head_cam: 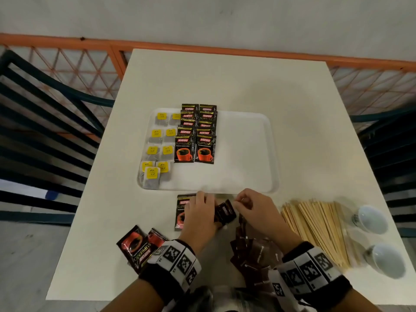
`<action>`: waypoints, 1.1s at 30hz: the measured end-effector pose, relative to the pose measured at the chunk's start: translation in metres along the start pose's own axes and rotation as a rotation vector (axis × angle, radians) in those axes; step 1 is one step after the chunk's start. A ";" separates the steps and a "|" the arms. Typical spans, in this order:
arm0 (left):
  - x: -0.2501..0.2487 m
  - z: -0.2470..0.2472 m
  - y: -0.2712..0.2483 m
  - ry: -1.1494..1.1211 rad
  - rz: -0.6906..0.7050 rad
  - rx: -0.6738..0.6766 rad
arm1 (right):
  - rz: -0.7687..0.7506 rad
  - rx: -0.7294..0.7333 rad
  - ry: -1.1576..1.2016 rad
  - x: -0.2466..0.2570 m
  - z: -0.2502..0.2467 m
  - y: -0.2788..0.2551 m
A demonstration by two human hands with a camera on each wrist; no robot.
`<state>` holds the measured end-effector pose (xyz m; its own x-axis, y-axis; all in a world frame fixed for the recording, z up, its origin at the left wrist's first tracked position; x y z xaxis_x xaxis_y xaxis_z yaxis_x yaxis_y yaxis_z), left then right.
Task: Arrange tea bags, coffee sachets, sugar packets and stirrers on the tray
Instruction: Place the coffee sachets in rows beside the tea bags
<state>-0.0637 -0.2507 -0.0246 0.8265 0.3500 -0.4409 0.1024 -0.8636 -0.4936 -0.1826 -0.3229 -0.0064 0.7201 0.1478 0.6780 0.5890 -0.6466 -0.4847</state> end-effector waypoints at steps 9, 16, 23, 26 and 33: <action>0.065 -0.061 -0.073 -0.738 -0.095 -0.306 | -0.123 0.168 -0.141 0.050 0.040 0.026; 0.166 -0.029 -0.149 -0.952 -0.496 -0.320 | -0.165 0.369 -0.668 0.075 0.118 0.042; 0.181 0.009 -0.137 -0.660 -0.566 -0.074 | -0.197 0.337 -0.664 0.078 0.119 0.030; 0.170 0.001 -0.127 -0.590 -0.513 -0.055 | -0.183 0.378 -0.555 0.073 0.122 0.026; 0.141 0.001 -0.094 -0.074 -0.373 0.180 | -0.107 0.500 -0.414 0.065 0.137 0.022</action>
<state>0.0426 -0.1202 -0.0411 0.7086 0.6574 -0.2564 0.2833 -0.5978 -0.7499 -0.0728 -0.2249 -0.0482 0.6709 0.5325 0.5161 0.6928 -0.2018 -0.6923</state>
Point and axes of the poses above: each hand's wrist, its own y-axis towards the middle knuckle, its own z-axis out of the palm, x = y × z, the point moved 7 cm from there along y, towards the middle knuckle, and after that the axes turned 14 degrees about x, right-handed, at the moved point
